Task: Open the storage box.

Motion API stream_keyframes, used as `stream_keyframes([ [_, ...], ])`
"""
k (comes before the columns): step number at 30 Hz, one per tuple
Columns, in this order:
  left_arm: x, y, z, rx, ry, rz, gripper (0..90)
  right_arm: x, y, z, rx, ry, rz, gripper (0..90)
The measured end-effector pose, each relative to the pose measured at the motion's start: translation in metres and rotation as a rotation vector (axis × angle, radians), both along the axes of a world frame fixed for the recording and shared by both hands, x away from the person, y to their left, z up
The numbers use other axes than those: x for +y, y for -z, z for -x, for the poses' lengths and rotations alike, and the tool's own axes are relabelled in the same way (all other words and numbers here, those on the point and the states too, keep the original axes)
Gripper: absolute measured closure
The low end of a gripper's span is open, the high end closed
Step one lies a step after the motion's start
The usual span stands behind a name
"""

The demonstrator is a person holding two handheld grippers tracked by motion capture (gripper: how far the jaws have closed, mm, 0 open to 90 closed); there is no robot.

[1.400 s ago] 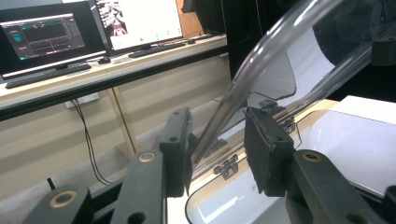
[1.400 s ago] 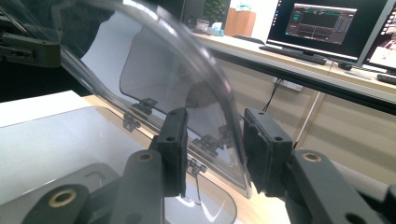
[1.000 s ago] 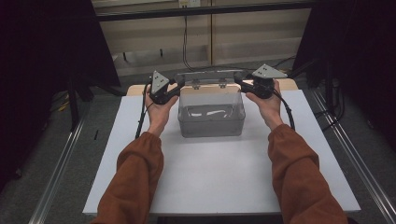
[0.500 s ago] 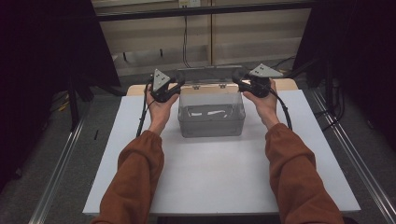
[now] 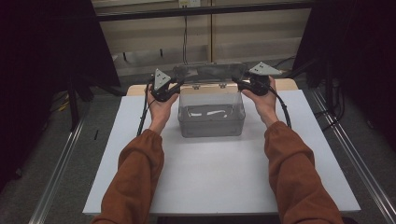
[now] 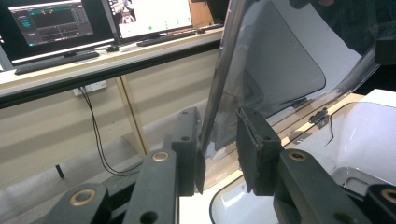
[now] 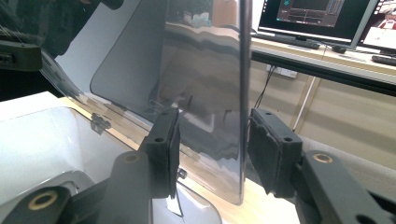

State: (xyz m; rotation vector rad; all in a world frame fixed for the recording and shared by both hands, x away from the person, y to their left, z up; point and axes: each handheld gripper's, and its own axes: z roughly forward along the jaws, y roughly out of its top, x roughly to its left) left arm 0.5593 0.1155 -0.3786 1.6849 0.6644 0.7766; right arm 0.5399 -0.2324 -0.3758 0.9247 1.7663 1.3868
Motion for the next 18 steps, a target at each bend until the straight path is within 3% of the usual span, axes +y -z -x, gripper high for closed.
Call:
stream_keyframes([
  [9, -0.001, -0.001, -0.005, 0.003, -0.001, 0.019, 70.4, 0.0, 0.001, -0.007, 0.01, -0.007, 0.013, 60.2],
  [18, -0.001, 0.002, -0.011, 0.008, -0.004, 0.014, 70.8, -0.003, 0.007, -0.011, 0.022, 0.007, 0.004, 59.6],
])
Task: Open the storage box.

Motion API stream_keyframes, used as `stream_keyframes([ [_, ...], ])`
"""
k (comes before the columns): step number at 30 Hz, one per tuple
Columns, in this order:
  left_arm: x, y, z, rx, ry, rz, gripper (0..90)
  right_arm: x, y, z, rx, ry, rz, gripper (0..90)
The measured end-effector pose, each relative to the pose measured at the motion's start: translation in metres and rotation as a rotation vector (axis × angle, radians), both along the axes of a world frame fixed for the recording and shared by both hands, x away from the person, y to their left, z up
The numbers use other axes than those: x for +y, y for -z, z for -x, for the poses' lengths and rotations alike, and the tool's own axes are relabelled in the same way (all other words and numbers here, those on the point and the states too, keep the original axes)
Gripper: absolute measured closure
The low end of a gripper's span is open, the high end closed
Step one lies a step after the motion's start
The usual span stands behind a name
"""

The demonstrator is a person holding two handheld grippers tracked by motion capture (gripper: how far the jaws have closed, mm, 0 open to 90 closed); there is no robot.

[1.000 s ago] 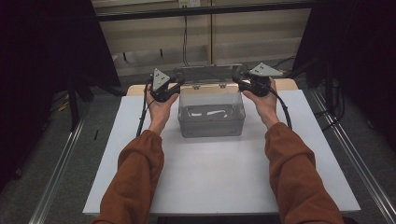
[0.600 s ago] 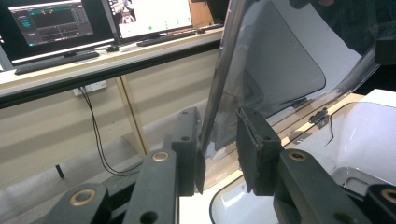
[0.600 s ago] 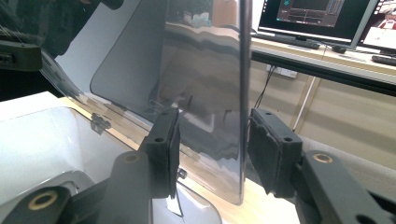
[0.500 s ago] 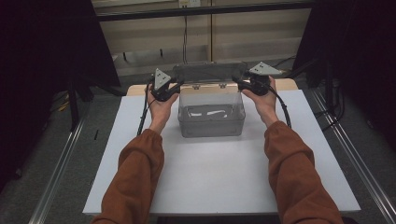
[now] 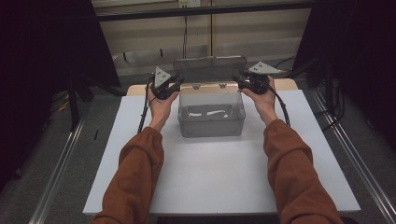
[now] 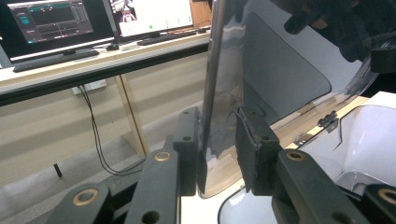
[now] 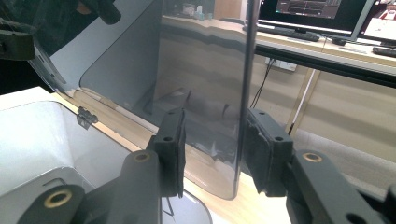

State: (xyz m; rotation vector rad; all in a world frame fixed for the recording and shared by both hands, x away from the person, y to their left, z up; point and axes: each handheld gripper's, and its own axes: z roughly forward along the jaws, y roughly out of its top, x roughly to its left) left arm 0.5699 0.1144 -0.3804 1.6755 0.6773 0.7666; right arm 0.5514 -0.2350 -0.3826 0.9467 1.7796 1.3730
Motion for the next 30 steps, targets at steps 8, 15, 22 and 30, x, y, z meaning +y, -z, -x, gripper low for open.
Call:
stream_keyframes([
  [8, -0.001, -0.001, -0.005, 0.003, -0.008, -0.014, 70.9, 0.0, 0.006, -0.003, 0.018, 0.0, 0.009, 60.4],
  [15, -0.003, -0.002, -0.008, 0.016, -0.018, -0.01, 71.5, -0.002, 0.012, -0.007, 0.033, 0.015, 0.012, 60.7],
  [22, -0.004, -0.001, -0.01, 0.024, -0.018, -0.019, 71.1, -0.001, 0.017, -0.01, 0.042, 0.018, 0.009, 63.8],
  [30, -0.003, 0.002, -0.013, 0.038, -0.005, -0.021, 70.1, 0.004, 0.017, -0.014, 0.047, 0.011, 0.013, 63.8],
])
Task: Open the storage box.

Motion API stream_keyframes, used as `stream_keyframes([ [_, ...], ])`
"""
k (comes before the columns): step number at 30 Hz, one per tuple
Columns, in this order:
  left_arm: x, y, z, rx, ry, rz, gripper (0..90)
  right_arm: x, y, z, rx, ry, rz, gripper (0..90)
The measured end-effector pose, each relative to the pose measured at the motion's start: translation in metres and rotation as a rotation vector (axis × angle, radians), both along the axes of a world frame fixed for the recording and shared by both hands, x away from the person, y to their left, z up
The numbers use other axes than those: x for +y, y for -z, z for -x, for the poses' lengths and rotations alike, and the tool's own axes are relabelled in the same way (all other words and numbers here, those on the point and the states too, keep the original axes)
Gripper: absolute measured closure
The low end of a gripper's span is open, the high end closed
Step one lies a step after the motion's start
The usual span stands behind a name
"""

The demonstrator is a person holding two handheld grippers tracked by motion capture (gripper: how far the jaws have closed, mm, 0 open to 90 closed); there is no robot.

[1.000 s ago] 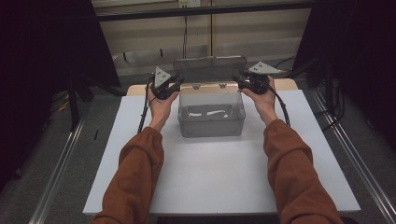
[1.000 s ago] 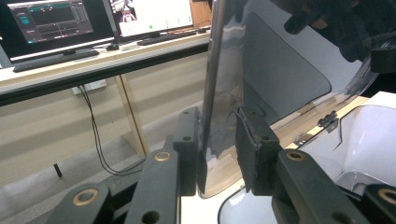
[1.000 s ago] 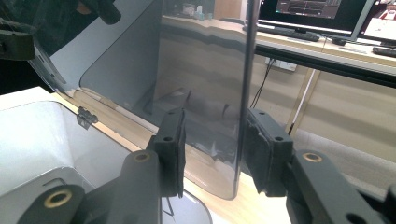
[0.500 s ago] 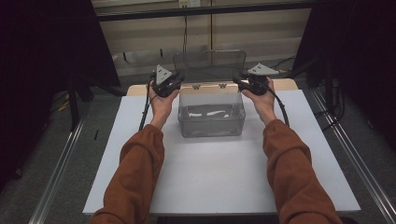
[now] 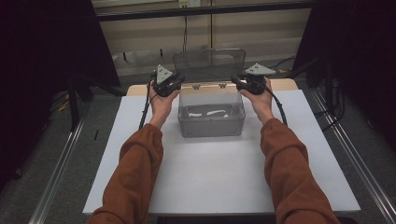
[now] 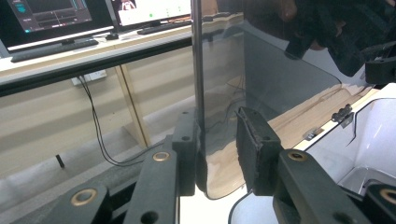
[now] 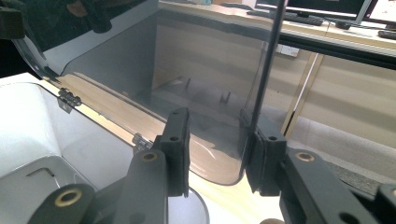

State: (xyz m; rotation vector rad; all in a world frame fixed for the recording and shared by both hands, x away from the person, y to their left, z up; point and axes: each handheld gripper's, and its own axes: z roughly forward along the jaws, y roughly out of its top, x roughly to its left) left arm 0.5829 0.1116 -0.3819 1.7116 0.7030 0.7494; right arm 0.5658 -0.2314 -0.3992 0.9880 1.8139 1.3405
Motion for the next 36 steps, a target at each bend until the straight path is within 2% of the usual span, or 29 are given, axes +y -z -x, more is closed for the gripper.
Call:
stream_keyframes([
  [5, 0.0, 0.004, -0.002, 0.022, -0.009, 0.002, 69.2, 0.0, -0.001, -0.001, 0.003, 0.003, 0.005, 64.2],
  [7, -0.002, 0.004, -0.002, 0.015, -0.012, -0.007, 65.9, 0.0, -0.001, -0.002, 0.002, 0.004, 0.001, 64.1],
  [9, -0.002, 0.005, -0.004, 0.022, -0.013, 0.013, 66.2, -0.001, 0.0, -0.003, 0.007, 0.008, -0.008, 64.1],
  [13, -0.001, 0.007, -0.006, 0.025, -0.013, 0.007, 66.4, 0.0, 0.0, -0.004, 0.005, 0.009, -0.008, 64.2],
  [14, -0.003, 0.009, -0.007, 0.032, -0.014, 0.021, 66.2, 0.0, 0.0, -0.004, 0.006, 0.008, -0.007, 64.2],
  [15, -0.002, 0.009, -0.007, 0.036, -0.012, 0.007, 65.9, 0.0, 0.0, -0.004, 0.007, 0.011, -0.002, 64.2],
  [18, -0.004, 0.01, -0.007, 0.048, -0.011, 0.028, 62.3, 0.0, -0.001, -0.004, 0.009, 0.012, 0.002, 64.2],
  [21, -0.004, 0.009, -0.008, 0.049, -0.014, 0.022, 61.6, 0.001, -0.001, -0.004, 0.011, 0.012, 0.007, 64.2],
  [25, -0.004, 0.012, -0.012, 0.073, -0.025, 0.021, 58.6, 0.001, -0.002, -0.005, 0.015, 0.013, 0.008, 64.1],
  [26, -0.004, 0.013, -0.012, 0.082, -0.018, 0.036, 58.6, 0.001, -0.002, -0.005, 0.016, 0.012, 0.008, 64.1],
  [28, -0.009, 0.014, -0.012, 0.09, -0.006, 0.035, 58.0, 0.0, -0.002, -0.005, 0.017, 0.012, 0.008, 64.1],
  [29, -0.01, 0.014, -0.012, 0.081, -0.013, 0.022, 56.4, 0.0, -0.002, -0.005, 0.018, 0.012, 0.008, 64.2],
  [31, -0.01, 0.014, -0.012, 0.079, -0.015, 0.017, 57.4, 0.0, -0.001, -0.006, 0.018, 0.011, 0.009, 64.3],
  [35, -0.008, 0.015, -0.015, 0.093, -0.013, 0.035, 62.3, 0.0, -0.003, -0.007, 0.023, 0.01, 0.021, 64.2],
  [36, -0.007, 0.016, -0.016, 0.093, -0.01, 0.007, 62.3, 0.0, -0.003, -0.007, 0.024, 0.01, 0.02, 64.2],
])
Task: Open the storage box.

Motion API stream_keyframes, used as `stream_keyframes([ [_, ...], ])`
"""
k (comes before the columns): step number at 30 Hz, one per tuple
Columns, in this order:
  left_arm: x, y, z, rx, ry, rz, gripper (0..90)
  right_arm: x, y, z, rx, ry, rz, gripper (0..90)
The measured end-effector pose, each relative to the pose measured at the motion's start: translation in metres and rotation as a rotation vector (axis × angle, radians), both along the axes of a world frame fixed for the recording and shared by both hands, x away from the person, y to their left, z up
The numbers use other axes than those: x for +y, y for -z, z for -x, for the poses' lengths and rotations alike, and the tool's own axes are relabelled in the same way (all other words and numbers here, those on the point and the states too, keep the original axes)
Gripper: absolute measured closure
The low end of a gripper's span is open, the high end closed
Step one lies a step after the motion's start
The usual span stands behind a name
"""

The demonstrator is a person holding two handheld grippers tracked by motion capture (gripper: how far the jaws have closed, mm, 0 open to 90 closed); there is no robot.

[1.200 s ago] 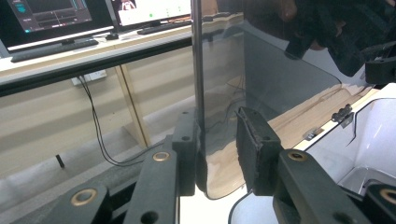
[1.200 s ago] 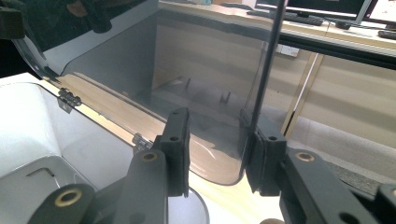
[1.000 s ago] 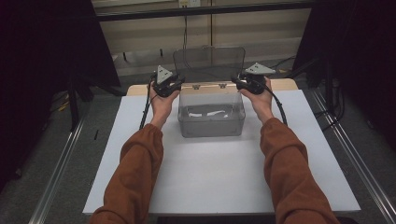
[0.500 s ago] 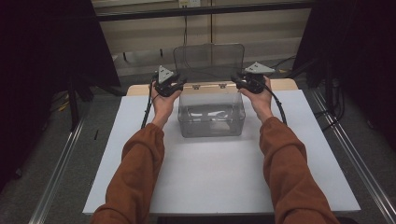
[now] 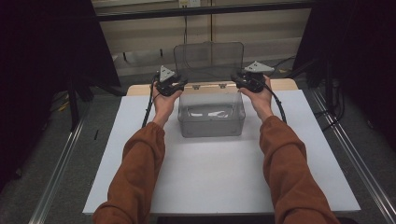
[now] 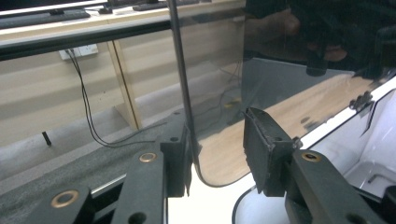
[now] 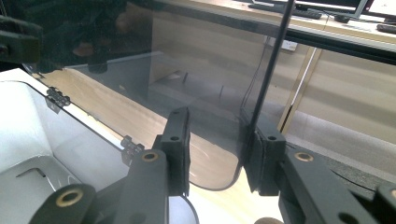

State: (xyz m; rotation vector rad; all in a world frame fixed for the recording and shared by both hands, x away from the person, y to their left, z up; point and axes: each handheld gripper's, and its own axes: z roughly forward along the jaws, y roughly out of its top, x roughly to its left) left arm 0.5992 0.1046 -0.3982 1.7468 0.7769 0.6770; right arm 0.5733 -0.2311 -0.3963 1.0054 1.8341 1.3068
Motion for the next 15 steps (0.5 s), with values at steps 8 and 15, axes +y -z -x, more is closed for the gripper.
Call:
stream_keyframes([
  [8, 0.0003, 0.0009, -0.0038, 0.03, 0.009, -0.013, 63.9, -0.0003, 0.0015, -0.0008, 0.006, 0.006, -0.015, 64.1],
  [15, 0.0, 0.0007, -0.005, 0.036, 0.009, -0.01, 64.3, 0.0001, 0.003, -0.0007, 0.023, 0.012, -0.017, 61.3],
])
